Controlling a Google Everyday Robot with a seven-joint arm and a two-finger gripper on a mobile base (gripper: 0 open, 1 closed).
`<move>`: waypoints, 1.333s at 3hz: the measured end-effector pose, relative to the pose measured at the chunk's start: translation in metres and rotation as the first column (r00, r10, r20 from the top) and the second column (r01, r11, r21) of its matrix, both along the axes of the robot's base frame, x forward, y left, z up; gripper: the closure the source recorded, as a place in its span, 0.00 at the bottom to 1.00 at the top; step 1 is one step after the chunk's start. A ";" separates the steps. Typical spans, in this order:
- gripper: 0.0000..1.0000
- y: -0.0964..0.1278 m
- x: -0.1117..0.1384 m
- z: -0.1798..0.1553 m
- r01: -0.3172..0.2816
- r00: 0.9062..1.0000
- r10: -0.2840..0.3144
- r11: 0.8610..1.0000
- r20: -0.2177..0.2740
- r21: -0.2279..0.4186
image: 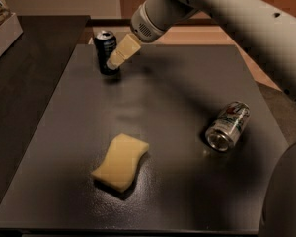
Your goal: Pick pepsi can
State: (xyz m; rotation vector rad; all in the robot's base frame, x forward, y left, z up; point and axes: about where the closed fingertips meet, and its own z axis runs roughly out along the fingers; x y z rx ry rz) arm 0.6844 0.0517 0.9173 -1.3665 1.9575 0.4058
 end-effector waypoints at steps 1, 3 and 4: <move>0.00 0.015 0.013 0.000 0.038 0.999 -0.038 0.999 0.018 0.034; 0.00 0.037 0.031 -0.010 0.068 0.998 -0.069 0.995 0.014 0.078; 0.00 0.043 0.039 -0.018 0.062 0.998 -0.061 0.994 -0.014 0.090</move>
Offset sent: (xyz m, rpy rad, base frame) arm 0.0360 0.0382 -0.0065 0.0861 -0.0406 -0.1016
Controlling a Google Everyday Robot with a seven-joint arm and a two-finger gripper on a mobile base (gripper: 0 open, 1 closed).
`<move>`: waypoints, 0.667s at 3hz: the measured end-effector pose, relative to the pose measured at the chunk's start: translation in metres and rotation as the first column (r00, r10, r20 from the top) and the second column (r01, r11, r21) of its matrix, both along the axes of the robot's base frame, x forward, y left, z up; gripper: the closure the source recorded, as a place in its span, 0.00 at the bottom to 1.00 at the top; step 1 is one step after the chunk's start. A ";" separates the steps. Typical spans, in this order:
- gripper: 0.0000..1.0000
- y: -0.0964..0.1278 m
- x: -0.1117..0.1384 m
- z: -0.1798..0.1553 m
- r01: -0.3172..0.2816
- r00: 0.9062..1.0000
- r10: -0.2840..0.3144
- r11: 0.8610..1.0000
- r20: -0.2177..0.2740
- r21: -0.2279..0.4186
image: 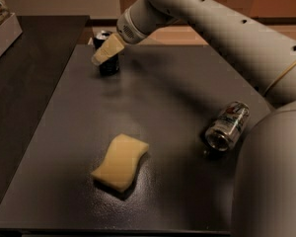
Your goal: Pick pepsi can
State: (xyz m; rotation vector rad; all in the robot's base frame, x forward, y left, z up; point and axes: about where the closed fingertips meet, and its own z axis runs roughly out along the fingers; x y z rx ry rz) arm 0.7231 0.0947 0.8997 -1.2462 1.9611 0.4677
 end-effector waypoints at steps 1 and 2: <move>0.17 0.007 0.004 -0.006 -0.019 1.000 0.020 1.000 -0.023 0.012; 0.40 0.010 0.006 -0.007 -0.040 0.999 0.041 0.999 -0.034 0.024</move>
Offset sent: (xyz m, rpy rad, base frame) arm 0.0097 0.0093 -0.0037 0.0391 0.0401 0.0596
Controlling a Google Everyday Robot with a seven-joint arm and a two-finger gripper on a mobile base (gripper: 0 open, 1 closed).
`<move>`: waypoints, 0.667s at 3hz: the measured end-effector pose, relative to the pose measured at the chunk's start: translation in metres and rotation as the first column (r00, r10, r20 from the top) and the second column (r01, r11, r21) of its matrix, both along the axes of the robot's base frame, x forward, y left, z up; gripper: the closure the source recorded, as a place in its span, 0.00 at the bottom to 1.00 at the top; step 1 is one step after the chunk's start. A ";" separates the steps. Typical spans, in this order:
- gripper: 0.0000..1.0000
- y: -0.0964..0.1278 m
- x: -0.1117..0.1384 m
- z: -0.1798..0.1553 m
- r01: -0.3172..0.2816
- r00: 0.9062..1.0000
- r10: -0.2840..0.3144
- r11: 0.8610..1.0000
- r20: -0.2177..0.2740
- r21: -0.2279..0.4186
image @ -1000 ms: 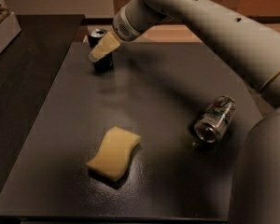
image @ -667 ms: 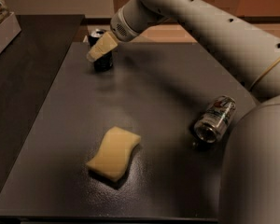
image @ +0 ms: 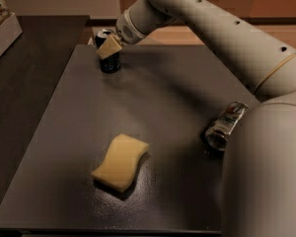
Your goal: Pick pepsi can
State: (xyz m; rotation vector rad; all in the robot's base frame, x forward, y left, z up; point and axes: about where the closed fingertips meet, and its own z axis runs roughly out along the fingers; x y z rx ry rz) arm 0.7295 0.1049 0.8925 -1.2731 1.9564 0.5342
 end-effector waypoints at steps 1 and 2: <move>0.64 0.001 -0.001 0.004 -0.021 1.000 0.021 1.000 0.002 0.011; 0.87 -0.004 -0.008 0.019 -0.039 0.999 0.038 0.998 0.023 0.044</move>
Offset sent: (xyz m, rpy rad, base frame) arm -0.0155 -0.0172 0.0426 0.0901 -0.0549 0.0504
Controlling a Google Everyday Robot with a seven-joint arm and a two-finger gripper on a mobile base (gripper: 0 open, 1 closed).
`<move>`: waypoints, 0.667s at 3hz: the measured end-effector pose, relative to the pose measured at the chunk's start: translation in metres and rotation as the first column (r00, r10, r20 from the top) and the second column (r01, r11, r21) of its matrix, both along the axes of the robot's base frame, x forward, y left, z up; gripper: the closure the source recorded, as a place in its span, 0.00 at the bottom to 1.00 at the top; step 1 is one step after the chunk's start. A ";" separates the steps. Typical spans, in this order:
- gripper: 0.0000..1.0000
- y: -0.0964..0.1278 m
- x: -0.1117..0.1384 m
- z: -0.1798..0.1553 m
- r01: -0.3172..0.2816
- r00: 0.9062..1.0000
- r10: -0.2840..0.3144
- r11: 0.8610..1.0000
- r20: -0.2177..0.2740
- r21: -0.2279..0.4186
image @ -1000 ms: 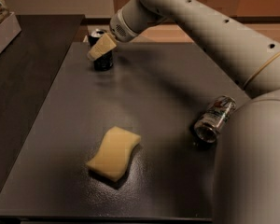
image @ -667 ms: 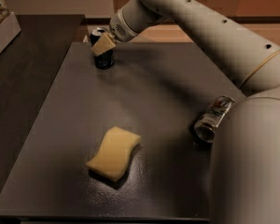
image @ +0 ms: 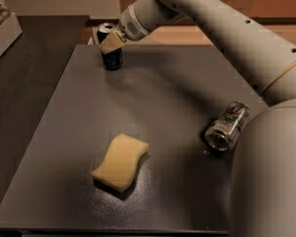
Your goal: Pick pepsi can
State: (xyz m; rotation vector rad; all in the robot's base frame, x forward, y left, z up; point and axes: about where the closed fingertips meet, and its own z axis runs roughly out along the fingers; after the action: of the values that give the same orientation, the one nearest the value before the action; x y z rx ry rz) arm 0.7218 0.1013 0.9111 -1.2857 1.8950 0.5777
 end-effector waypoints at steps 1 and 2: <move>1.00 -0.012 -0.011 0.024 -0.033 0.999 0.032 0.998 0.032 0.044; 1.00 -0.022 -0.026 0.058 -0.072 0.996 0.068 0.996 0.065 0.045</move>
Offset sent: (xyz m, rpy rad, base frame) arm -0.0467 -0.0410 0.1042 0.0420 -0.1035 0.1140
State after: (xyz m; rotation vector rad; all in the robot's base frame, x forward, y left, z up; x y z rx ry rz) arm 0.6958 0.0795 0.9692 -1.3289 1.7800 0.6069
